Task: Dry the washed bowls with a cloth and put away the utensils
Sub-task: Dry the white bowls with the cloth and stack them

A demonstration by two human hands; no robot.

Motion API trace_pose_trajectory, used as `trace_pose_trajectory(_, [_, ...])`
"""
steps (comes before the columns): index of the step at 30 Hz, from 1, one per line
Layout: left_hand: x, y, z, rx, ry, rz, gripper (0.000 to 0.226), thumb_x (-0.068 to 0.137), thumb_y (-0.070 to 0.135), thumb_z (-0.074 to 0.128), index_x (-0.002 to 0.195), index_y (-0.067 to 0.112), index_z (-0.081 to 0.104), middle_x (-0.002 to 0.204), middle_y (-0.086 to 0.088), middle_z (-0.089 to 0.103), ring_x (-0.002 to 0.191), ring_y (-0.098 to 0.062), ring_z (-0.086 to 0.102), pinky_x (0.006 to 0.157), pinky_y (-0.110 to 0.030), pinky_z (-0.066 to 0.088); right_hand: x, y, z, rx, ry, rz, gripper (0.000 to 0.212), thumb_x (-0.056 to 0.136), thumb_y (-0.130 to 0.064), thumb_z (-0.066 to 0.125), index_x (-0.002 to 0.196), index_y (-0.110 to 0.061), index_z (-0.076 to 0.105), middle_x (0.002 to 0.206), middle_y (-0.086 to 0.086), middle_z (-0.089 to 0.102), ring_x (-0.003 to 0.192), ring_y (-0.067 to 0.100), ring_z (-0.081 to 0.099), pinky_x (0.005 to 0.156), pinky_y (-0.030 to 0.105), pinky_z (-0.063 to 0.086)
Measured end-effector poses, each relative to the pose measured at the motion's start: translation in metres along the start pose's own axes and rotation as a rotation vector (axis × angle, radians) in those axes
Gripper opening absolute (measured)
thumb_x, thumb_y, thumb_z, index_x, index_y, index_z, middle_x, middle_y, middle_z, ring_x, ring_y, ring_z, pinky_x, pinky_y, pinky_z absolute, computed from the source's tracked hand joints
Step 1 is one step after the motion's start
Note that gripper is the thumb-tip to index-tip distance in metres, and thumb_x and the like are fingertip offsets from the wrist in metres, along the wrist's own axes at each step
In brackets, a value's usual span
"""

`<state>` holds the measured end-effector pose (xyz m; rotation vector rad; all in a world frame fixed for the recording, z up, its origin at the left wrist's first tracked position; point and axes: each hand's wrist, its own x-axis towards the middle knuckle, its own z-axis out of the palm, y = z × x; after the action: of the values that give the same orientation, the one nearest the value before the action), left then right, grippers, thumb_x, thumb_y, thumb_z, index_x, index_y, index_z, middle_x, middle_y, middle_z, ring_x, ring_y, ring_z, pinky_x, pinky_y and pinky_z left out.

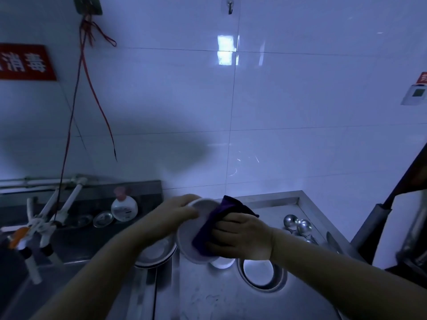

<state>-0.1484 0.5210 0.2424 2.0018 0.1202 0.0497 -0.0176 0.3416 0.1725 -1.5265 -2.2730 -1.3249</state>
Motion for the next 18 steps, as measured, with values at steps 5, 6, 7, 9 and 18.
trace_pose_trajectory(5, [0.001, -0.004, 0.013, -0.294, 0.231, 0.004, 0.049, 0.067, 0.017, 0.06, 0.113, 0.031, 0.058, 0.107, -0.002, 0.065, 0.091, -0.014, 0.063, 0.067, -0.023, 0.05, 0.018, -0.002, 0.001, -0.078, 0.1, 0.245, 0.012, 0.088, -0.011, 0.065, 0.092, -0.019, 0.074, 0.078, 0.0, 0.068, 0.067, 0.02, 0.061, 0.067, 0.031, 0.05])
trace_pose_trajectory(6, [0.001, -0.009, 0.027, -0.346, 0.348, 0.034, 0.047, 0.072, 0.012, 0.062, 0.116, 0.027, 0.054, 0.11, -0.005, 0.061, 0.093, -0.016, 0.061, 0.068, -0.024, 0.05, 0.026, -0.007, 0.003, -0.102, 0.148, 0.357, 0.011, 0.089, -0.013, 0.066, 0.094, -0.018, 0.074, 0.077, 0.0, 0.068, 0.065, 0.019, 0.061, 0.065, 0.031, 0.051])
trace_pose_trajectory(7, [0.0, -0.012, 0.041, -0.385, 0.446, 0.076, 0.045, 0.079, 0.006, 0.061, 0.118, 0.025, 0.049, 0.112, -0.004, 0.059, 0.095, -0.014, 0.059, 0.069, -0.023, 0.049, 0.033, -0.015, 0.005, -0.101, 0.18, 0.46, 0.01, 0.09, -0.016, 0.066, 0.097, -0.017, 0.074, 0.077, 0.001, 0.069, 0.066, 0.019, 0.061, 0.066, 0.032, 0.051])
trace_pose_trajectory(9, [0.001, -0.016, 0.061, -0.402, 0.596, 0.182, 0.041, 0.088, 0.004, 0.053, 0.119, 0.029, 0.043, 0.11, 0.009, 0.055, 0.094, -0.002, 0.058, 0.068, -0.017, 0.051, 0.044, -0.034, 0.011, -0.041, 0.212, 0.62, 0.012, 0.092, -0.023, 0.064, 0.099, -0.016, 0.071, 0.083, 0.002, 0.071, 0.071, 0.019, 0.063, 0.073, 0.035, 0.052])
trace_pose_trajectory(18, [-0.003, -0.014, 0.026, -0.192, 0.365, 0.183, 0.033, 0.074, 0.026, 0.043, 0.099, 0.036, 0.062, 0.092, 0.013, 0.064, 0.087, -0.009, 0.06, 0.066, -0.022, 0.05, 0.014, -0.017, 0.01, -0.019, 0.167, 0.205, 0.023, 0.084, -0.014, 0.071, 0.106, -0.016, 0.065, 0.088, 0.0, 0.071, 0.076, 0.018, 0.063, 0.075, 0.028, 0.049])
